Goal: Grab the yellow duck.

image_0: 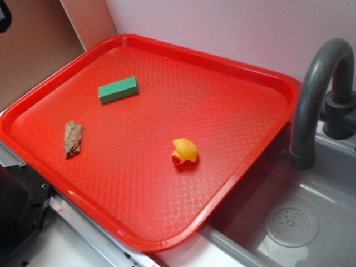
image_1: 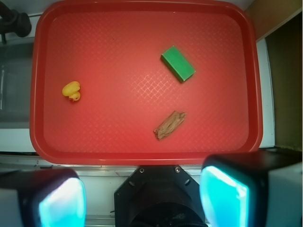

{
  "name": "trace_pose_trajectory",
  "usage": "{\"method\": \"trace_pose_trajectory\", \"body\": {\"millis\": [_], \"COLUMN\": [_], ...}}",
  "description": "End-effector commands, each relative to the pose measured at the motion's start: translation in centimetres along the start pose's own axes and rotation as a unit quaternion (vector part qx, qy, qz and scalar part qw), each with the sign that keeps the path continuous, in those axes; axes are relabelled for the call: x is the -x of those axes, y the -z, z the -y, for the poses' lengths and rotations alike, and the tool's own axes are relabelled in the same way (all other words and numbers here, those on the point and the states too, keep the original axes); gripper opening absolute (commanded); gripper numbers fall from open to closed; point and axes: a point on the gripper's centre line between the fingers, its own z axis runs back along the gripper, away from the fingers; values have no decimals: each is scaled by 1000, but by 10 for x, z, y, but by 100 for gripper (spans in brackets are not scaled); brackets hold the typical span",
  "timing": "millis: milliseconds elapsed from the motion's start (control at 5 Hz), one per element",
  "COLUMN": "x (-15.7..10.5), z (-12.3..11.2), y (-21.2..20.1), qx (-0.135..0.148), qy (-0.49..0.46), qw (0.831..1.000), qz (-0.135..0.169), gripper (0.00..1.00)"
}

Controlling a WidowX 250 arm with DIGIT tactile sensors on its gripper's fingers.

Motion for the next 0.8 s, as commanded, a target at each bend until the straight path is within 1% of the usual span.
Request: {"method": "trace_pose_trajectory", "body": {"millis": [0, 200, 400, 600], "x": [0, -28, -43, -60], "z": [0, 26, 36, 59], "y": [0, 20, 32, 58], "qx": [0, -25, -4, 8], "qy": [0, 128, 204, 257], "qw": [1000, 991, 977, 965], "qz": [0, 28, 55, 60], "gripper": [100, 100, 100, 100]}}
